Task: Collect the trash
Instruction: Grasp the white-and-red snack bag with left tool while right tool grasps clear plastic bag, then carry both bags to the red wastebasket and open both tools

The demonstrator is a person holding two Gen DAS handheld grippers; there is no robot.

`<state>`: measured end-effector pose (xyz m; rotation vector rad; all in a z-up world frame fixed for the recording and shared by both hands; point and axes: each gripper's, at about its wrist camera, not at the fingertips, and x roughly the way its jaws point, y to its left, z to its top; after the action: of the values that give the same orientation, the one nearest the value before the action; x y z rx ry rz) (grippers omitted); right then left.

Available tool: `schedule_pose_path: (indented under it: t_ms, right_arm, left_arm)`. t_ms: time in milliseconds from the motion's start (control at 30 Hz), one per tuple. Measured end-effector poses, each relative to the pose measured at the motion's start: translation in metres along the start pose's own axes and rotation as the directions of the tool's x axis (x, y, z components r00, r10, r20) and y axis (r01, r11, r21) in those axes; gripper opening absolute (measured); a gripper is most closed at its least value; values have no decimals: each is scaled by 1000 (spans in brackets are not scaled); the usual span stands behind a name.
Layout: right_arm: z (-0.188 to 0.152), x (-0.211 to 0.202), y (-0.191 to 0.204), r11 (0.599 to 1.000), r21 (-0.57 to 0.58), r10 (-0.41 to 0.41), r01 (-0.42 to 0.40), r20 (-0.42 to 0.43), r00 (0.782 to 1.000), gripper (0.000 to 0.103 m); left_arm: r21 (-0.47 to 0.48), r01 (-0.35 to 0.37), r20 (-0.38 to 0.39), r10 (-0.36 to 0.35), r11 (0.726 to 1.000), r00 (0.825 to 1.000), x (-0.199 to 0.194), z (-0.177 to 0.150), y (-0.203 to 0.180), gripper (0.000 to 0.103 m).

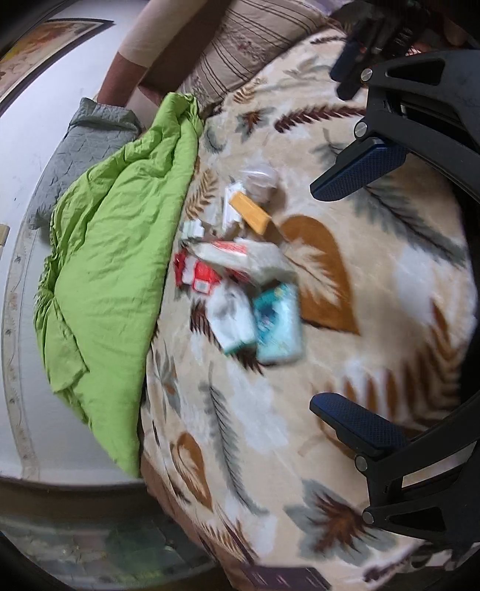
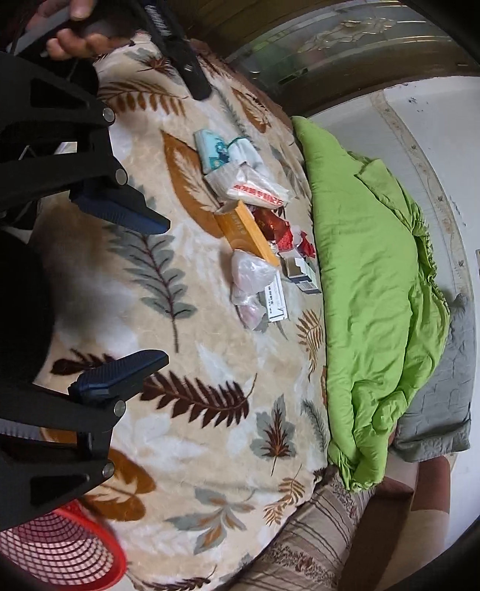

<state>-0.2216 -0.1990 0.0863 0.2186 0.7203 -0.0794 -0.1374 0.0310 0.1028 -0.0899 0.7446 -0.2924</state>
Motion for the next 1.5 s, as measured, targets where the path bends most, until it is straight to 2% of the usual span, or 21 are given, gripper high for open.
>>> schedule_pose_path:
  t_ms: [133,233,300,400,467,567,833,867,967,1033,1067,1100,1267,1500]
  right_arm:
    - [17,2,0,1000,-10,11,-10,24,1000,69]
    - [32,9,-4,1000,-8,18,-18,33,999,70]
    - [39,17,-4,1000,-9,27,-27,21,999,69]
    - [48,30,-7,999,4,53,-53,2,999,70]
    - [54,41,-5,998,2,64,-64,-11,998,70]
    - [62,59,-2,997,-1,82,-82,-33,996,70]
    - [82,113,13,995,-41,86,-89,-66,994,67]
    - [84,118,14,996,-51,71,-74,-67,995,61]
    - [85,133,14,997,-61,40,-46,-100,994,27]
    - [83,130,10,998,-49,42,-46,-89,995,22]
    - [81,125,9,997,-51,48,-52,-74,996,15]
    - [80,121,9,997,-57,46,-50,-66,997,13]
    - [76,88,2,997,-25,78,-78,0,997,12]
    - [66,59,-6,992,28,119,-120,22,993,12]
  left_arm:
    - [25,10,-34,-9,1000,999,33,28,-13,102]
    - [32,26,-90,-23,999,996,63,42,-22,100]
    - [45,9,-117,-4,999,993,81,48,-28,95]
    - [61,-7,-148,16,998,989,106,54,-34,83]
    - [57,-9,-184,19,998,983,125,57,-33,66]
    - [31,-4,-225,11,999,974,146,56,-28,48]
    - [12,39,-181,-36,999,983,133,53,-21,46]
    - [8,45,-177,-43,999,983,130,52,-21,46]
    - [5,61,-171,-59,998,983,123,50,-21,46]
    - [3,74,-165,-73,997,984,117,48,-22,46]
    - [5,79,-160,-77,997,984,114,48,-23,46]
    - [5,84,-153,-83,996,985,111,47,-24,46]
    - [7,113,-118,-111,994,987,88,41,-31,46]
    - [14,149,-112,-146,989,983,66,33,-38,46]
